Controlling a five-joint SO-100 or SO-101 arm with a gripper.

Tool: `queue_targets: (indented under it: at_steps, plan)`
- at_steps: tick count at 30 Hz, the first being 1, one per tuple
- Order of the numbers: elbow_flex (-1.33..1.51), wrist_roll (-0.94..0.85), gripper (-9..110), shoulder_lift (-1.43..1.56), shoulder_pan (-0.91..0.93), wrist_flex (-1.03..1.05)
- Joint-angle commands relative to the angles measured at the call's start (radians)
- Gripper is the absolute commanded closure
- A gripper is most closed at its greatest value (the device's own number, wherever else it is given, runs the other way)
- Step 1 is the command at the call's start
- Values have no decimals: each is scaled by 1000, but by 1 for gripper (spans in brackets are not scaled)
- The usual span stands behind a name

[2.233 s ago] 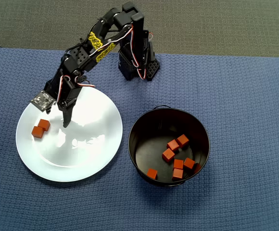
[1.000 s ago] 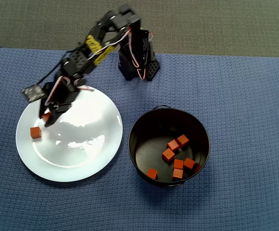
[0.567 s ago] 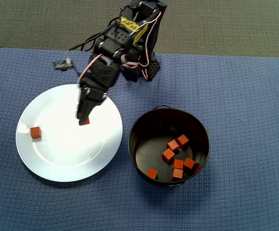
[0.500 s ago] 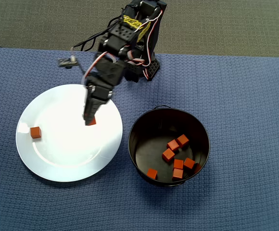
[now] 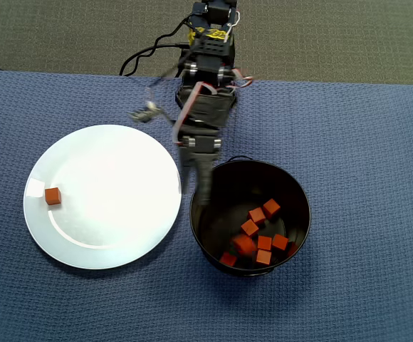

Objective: Pick up the red cubes from the white plate and place them in the black recipient

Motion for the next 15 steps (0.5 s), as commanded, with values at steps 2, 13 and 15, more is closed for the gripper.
queue_targets:
  at_steps: [2, 13, 15]
  plan:
    - [51, -287, 72, 23, 310, -147]
    - [290, -896, 75, -261, 627, -723]
    - [256, -900, 75, -318, 644, -727]
